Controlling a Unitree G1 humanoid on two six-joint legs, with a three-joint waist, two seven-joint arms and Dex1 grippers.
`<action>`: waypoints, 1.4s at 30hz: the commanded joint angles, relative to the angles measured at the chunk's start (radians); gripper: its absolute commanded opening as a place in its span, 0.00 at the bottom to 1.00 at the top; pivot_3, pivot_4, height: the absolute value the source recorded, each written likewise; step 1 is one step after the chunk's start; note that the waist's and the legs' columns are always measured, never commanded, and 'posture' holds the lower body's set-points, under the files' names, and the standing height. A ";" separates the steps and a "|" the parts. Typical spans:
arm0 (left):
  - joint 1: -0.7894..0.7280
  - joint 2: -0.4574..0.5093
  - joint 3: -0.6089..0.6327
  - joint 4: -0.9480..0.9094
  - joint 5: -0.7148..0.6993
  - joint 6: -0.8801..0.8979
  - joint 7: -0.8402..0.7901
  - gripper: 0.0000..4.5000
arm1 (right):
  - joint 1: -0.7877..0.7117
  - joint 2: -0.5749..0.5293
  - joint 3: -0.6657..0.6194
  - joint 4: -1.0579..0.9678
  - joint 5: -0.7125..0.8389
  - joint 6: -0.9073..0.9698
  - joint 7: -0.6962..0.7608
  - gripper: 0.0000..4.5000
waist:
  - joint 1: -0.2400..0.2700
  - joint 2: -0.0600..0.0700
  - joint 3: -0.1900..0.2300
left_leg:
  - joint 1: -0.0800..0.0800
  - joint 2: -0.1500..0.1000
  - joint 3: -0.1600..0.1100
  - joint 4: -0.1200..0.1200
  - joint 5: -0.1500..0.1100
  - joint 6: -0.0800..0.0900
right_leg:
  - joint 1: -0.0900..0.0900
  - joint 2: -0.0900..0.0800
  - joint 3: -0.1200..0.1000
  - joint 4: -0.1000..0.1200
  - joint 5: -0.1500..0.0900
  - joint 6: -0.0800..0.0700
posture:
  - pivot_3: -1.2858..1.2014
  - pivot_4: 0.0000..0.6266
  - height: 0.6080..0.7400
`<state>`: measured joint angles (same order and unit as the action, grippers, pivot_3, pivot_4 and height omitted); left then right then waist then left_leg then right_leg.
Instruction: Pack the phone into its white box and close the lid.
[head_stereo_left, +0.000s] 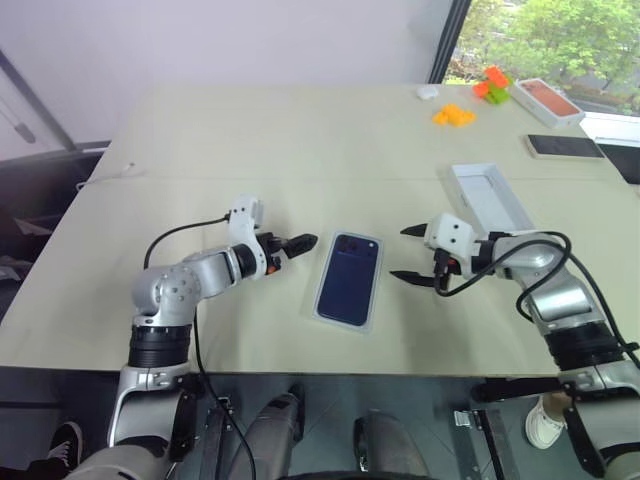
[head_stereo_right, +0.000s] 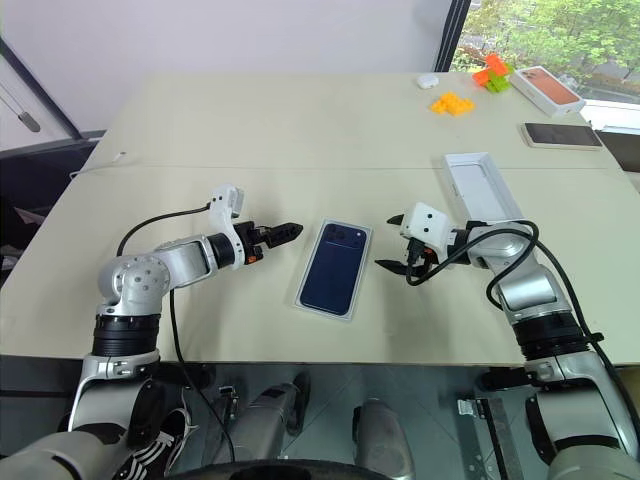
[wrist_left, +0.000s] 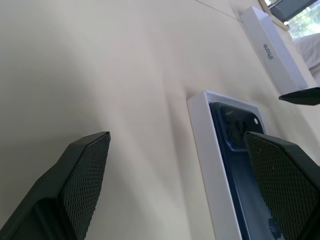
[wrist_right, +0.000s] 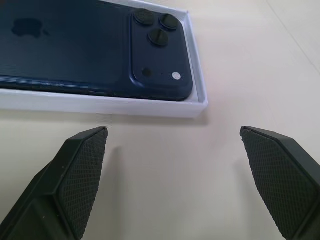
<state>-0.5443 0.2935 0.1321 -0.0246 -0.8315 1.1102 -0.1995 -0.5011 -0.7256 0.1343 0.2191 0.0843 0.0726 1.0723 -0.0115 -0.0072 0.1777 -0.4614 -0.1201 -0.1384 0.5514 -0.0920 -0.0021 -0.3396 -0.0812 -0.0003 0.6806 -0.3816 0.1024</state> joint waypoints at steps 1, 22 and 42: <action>0.006 0.013 0.021 -0.041 -0.002 0.009 -0.025 0.81 | -0.033 0.014 -0.002 -0.169 0.018 0.135 -0.027 0.78 | -0.001 0.000 0.000 | 0.000 0.000 0.000 0.000 0.000 0.000 | 0.000 0.000 0.000 0.000 0.000 0.000 | 0.52 0.24 1.00; 0.020 0.039 -0.221 -0.058 0.174 0.010 -0.179 0.01 | 0.048 -0.076 0.014 -0.134 -0.053 0.042 0.009 0.00 | 0.022 0.000 0.000 | 0.000 -0.002 0.000 -0.003 0.000 -0.001 | -0.002 -0.002 0.000 -0.001 0.000 0.000 | 0.52 0.24 1.00; -0.102 -0.134 -0.340 0.109 0.273 -0.037 -0.307 0.01 | 0.032 -0.053 0.054 -0.025 -0.141 -0.103 -0.021 0.00 | 0.025 0.001 0.000 | 0.001 -0.002 -0.002 0.002 0.000 -0.002 | 0.002 -0.002 -0.002 -0.001 -0.001 0.000 | 0.52 0.24 1.00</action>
<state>-0.6265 0.1949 -0.1694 0.0845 -0.5616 1.0959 -0.4756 -0.4539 -0.7725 0.1953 0.1963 -0.0565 -0.0087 1.0478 0.0131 -0.0065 0.1775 -0.4605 -0.1224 -0.1403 0.5542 -0.0925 -0.0039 -0.3372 -0.0828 -0.0020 0.6800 -0.3821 0.1025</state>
